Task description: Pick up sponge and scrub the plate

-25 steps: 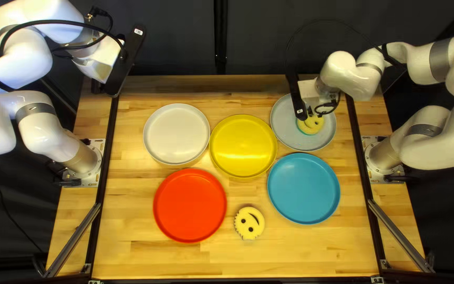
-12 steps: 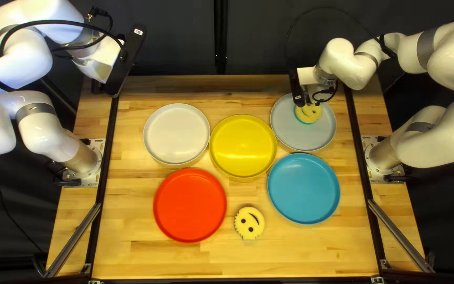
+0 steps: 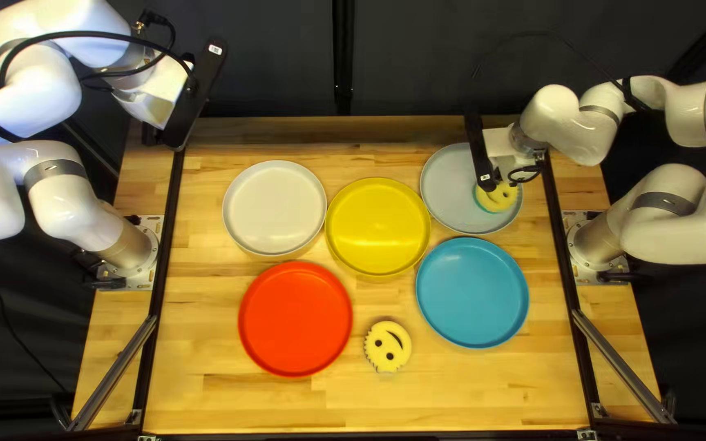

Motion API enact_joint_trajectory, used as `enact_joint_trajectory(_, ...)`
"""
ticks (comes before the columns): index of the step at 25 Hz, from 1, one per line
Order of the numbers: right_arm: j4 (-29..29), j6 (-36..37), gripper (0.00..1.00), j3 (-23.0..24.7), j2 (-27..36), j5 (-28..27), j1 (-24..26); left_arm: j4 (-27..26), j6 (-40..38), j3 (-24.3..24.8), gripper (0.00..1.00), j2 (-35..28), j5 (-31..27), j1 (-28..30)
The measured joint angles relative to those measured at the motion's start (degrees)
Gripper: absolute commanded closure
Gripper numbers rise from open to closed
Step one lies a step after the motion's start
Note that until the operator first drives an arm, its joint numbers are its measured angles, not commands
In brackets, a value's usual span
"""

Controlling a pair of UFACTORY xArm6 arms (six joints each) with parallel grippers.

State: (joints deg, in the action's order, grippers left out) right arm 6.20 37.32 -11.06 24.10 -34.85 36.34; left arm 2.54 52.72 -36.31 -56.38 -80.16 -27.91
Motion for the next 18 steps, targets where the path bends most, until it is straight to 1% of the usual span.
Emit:
enact_joint_trajectory(3, -0.55, 2.91, 1.0, -4.12, -5.96, 2.47, 2.64, 0.0, 0.0, 0.0, 0.0, 0.0, 0.0, 0.0)
enact_joint_trajectory(5, -1.04, 4.81, 1.0, -6.48, -8.81, 3.32, 4.23, 0.0, 0.0, 0.0, 0.0, 0.0, 0.0, 0.0)
enact_joint_trajectory(9, -1.94, 7.15, 1.0, -9.29, -11.8, 3.91, 5.99, 0.0, 0.0, 0.0, 0.0, 0.0, 0.0, 0.0)
enact_joint_trajectory(13, -2.14, 7.37, 1.0, -9.48, -11.66, 3.54, 5.9, 0.0, 0.0, 0.0, 0.0, 0.0, 0.0, 0.0)
enact_joint_trajectory(18, -1.67, 5.39, 1.0, -5.82, -6.98, 2.38, 3.99, 0.0, 0.0, 0.0, 0.0, 0.0, 0.0, 0.0)
